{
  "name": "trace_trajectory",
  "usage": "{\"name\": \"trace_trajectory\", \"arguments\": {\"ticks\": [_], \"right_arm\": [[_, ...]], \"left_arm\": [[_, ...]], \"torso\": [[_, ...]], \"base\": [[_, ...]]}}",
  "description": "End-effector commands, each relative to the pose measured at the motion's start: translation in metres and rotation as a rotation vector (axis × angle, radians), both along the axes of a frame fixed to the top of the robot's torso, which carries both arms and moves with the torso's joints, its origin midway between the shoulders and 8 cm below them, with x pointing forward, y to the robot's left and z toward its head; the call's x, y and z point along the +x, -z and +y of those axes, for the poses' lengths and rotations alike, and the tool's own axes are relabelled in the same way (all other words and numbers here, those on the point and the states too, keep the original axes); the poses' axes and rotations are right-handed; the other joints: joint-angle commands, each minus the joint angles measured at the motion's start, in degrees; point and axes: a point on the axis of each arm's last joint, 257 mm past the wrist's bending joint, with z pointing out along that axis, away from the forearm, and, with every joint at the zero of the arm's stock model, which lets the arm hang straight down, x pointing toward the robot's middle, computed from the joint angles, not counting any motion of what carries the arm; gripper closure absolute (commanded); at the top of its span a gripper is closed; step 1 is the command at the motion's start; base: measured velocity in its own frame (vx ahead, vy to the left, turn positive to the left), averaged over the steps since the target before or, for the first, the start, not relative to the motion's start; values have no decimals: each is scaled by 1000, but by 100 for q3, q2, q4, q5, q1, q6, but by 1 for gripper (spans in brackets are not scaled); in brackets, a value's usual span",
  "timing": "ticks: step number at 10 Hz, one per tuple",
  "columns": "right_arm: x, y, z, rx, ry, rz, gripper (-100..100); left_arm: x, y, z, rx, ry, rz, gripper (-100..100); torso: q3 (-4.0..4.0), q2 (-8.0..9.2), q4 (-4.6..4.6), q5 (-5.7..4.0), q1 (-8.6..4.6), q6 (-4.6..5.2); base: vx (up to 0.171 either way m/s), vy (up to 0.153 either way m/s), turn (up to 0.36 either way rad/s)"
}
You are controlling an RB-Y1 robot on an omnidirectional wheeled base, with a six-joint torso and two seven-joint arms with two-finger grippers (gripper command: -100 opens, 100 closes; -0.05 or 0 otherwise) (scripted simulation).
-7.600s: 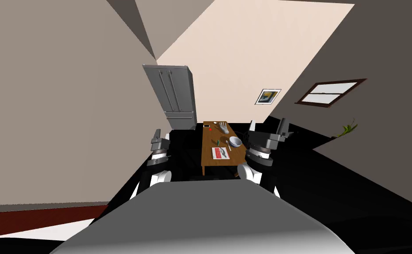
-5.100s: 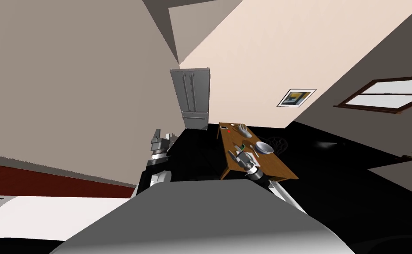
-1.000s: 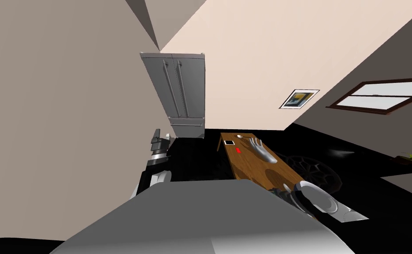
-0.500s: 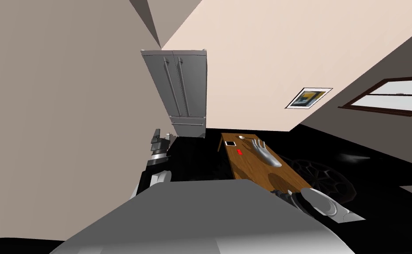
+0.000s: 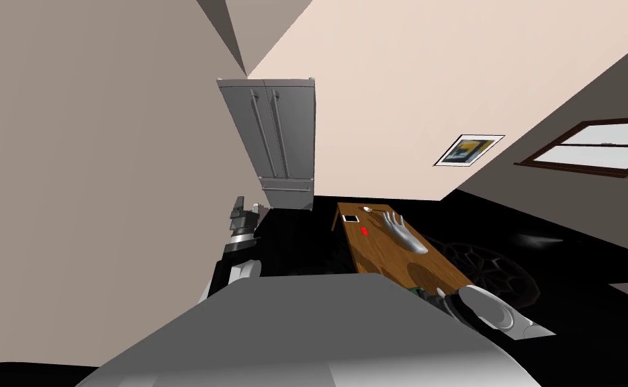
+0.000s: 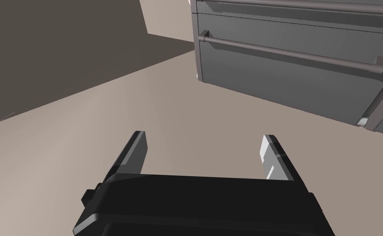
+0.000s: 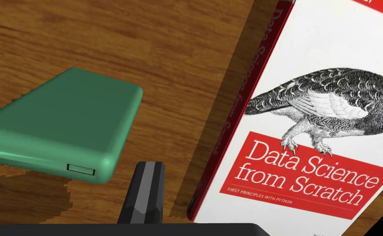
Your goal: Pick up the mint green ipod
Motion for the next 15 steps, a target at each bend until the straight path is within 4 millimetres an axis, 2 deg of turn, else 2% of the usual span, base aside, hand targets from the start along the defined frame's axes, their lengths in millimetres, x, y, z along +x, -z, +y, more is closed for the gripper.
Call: {"name": "trace_trajectory", "arguments": {"ticks": [1, 2, 3, 5, 8, 11, 15], "right_arm": [[0, 0, 0, 0, 0, 0, 100], [0, 0, 0, 0, 0, 0, 0], [-10, 0, -7, -13, 2, 23, -100], [-23, -1, -16, -31, -15, 56, -100], [-32, -6, -27, -45, -94, 90, -100], [-28, -8, -28, -43, -150, 90, -100], [-14, -11, -25, -31, -239, 70, -100]], "left_arm": [[0, 0, 0, 0, 0, 0, 0], [0, 0, 0, 0, 0, 0, 0], [0, 0, 0, 0, 0, 0, 0], [0, 0, 0, 0, 0, 0, 0], [0, 0, 0, 0, 0, 0, 0], [0, 0, 0, 0, 0, 0, 0], [0, 0, 0, 0, 0, 0, 0]], "torso": [[0, 0, 0, 0, 0, 0], [0, -1, 0, 0, 0, 0], [-1, -1, 0, 0, -1, 0], [26, 46, 9, 12, 62, 5], [27, 44, 11, 9, 37, 5], [-15, -29, -5, 2, 5, -2], [-27, -48, -10, -2, -10, -4]], "base": [[0, 0, 0], [0, 0, 0], [-71, 105, -155], [-154, 176, -142], [-89, 80, -139], [68, 1, -38], [107, -34, -28]]}}
